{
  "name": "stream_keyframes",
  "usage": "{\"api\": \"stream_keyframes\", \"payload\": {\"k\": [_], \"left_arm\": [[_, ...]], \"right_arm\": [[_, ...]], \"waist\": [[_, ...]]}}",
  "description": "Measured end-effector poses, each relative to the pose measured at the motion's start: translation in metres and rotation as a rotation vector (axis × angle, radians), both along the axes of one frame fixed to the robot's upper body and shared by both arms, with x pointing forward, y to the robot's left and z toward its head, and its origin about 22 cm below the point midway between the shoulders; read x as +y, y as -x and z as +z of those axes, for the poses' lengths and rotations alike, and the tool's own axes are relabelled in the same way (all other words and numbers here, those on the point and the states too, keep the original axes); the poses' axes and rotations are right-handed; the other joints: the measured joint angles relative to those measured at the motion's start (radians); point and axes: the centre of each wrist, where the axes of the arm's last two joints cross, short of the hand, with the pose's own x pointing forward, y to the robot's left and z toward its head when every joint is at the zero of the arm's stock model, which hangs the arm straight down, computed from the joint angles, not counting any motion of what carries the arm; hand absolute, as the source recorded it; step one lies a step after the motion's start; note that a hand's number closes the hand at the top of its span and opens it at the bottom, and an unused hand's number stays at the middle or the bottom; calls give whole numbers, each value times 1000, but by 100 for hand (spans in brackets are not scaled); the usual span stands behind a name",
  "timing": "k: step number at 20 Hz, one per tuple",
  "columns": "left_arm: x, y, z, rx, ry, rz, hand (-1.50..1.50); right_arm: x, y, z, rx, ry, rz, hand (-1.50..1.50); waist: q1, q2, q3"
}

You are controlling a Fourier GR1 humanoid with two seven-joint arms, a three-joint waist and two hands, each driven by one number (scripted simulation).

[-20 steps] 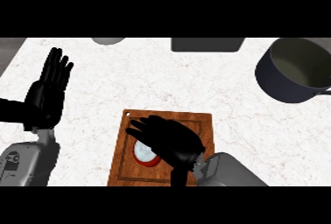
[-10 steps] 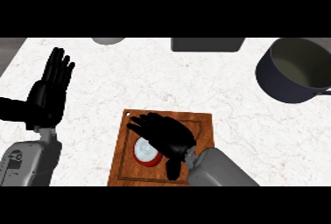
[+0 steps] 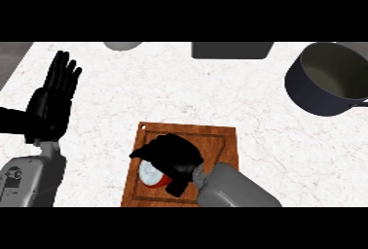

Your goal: Pick the can from the cutting board and place it in the pot

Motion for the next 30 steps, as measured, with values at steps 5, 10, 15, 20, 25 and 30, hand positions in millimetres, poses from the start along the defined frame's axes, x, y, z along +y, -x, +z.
{"api": "stream_keyframes", "payload": {"k": [5, 10, 15, 20, 25, 30], "left_arm": [[0, 4, 1, -1, -5, -4, 0], [-1, 4, 0, 2, -4, 2, 0], [1, 4, -4, 0, -3, 9, 0], [1, 1, -3, -3, -4, 16, 0], [0, 1, -4, -7, -9, 9, 0], [-2, 0, -4, -5, -5, 0, 0]], "right_arm": [[11, 4, -4, -68, -39, 70, 150], [18, 6, -6, -106, -50, 82, 150], [20, 17, 0, -194, -48, 31, 150], [7, -18, 17, -232, -15, -295, 150], [-16, -70, 32, -254, 32, -793, 150], [-20, -106, 68, -391, 45, -1180, 150]], "waist": [[4, -2, 1], [3, -2, 2], [-5, 2, 0], [-10, 9, -3], [2, 16, -5], [12, 14, -6]]}}
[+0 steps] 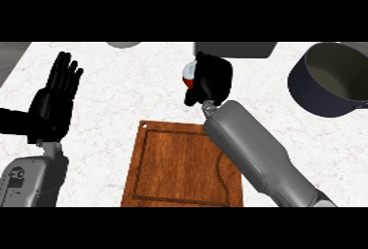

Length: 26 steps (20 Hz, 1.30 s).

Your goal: Pick the can from the cutting board and place it in the pot

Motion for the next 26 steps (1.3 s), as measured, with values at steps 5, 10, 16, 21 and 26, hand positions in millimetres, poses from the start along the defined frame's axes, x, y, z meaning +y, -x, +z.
{"api": "stream_keyframes", "payload": {"k": [5, 10, 16, 21, 26], "left_arm": [[0, 3, -2, 5, 2, 2, 0], [5, 3, 0, 8, 3, 22, 0], [12, 6, -3, 12, -2, 36, 0], [16, 8, -2, 10, -1, 47, 0], [10, 10, -5, 15, -4, 44, 0]], "right_arm": [[-9, -23, 34, -182, 61, -215, 150], [-29, -34, 59, -324, 128, -335, 150], [-75, -35, 76, -390, 123, -464, 150], [-132, -22, 71, -361, 100, -551, 150], [-196, 4, 67, -350, 80, -624, 150]], "waist": [[-4, -5, 1], [-22, -9, 2], [-41, -14, 2], [-49, -15, 3], [-48, -13, 3]]}}
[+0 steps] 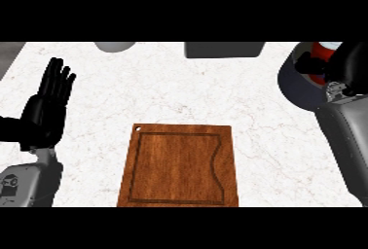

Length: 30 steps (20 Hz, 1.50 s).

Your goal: Pick the can from the cutting board and place it in the pot

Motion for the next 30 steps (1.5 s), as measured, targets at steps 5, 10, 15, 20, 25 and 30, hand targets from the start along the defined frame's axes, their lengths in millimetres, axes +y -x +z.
{"api": "stream_keyframes", "payload": {"k": [5, 10, 15, 20, 25, 30], "left_arm": [[-1, -2, 5, -5, 1, 0, 0], [-4, -7, 2, -9, 1, -15, 0], [-1, -6, 2, -11, 3, -26, 0], [-2, -4, 1, -9, 10, -37, 0], [-1, -7, 7, -14, 11, -37, 0], [-3, -11, 6, -13, 10, -40, 0]], "right_arm": [[-59, 36, -15, 6, -30, -43, 150], [-109, 48, -29, 17, -46, -52, 150], [-148, 49, -52, 35, -58, -72, 150], [-169, 42, -67, 87, -138, -82, 150], [-188, 43, -75, 84, -314, -51, -150], [-194, 39, -95, 88, -365, 70, -150]], "waist": [[6, 3, 0], [18, 7, 0], [27, 9, 0], [31, 2, -10], [31, -3, -18], [35, 5, -11]]}}
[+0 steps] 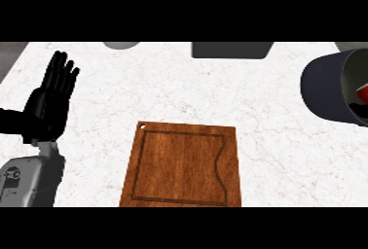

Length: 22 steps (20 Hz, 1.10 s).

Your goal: Pick the can from the cutting board and place it in the pot

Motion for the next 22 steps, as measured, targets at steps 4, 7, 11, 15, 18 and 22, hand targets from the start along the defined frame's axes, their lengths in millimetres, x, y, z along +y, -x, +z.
{"api": "stream_keyframes", "payload": {"k": [4, 7, 11, 15, 18, 22], "left_arm": [[-1, 1, -3, 1, -2, 4, 0], [-1, 0, -3, 2, -1, 12, 0], [2, 6, -4, 3, -8, 16, 0], [1, 11, -4, 4, -5, 20, 0], [1, 12, -10, 4, -10, 21, 0], [-2, 13, -13, 6, -5, 23, 0]], "right_arm": [[0, -3, 1, -134, -21, 53, -150], [3, -5, 12, -246, -83, 46, -150], [0, 1, 14, -374, -180, -10, -150], [-19, 19, 19, -495, -239, -41, -150], [-32, 38, 17, -574, -243, -66, -150], [-54, 73, 9, -649, -256, -82, -150]], "waist": [[-3, 1, 3], [-7, 1, 7], [-9, 1, 10], [-12, 1, 11], [-14, 2, 11], [-17, 2, 11]]}}
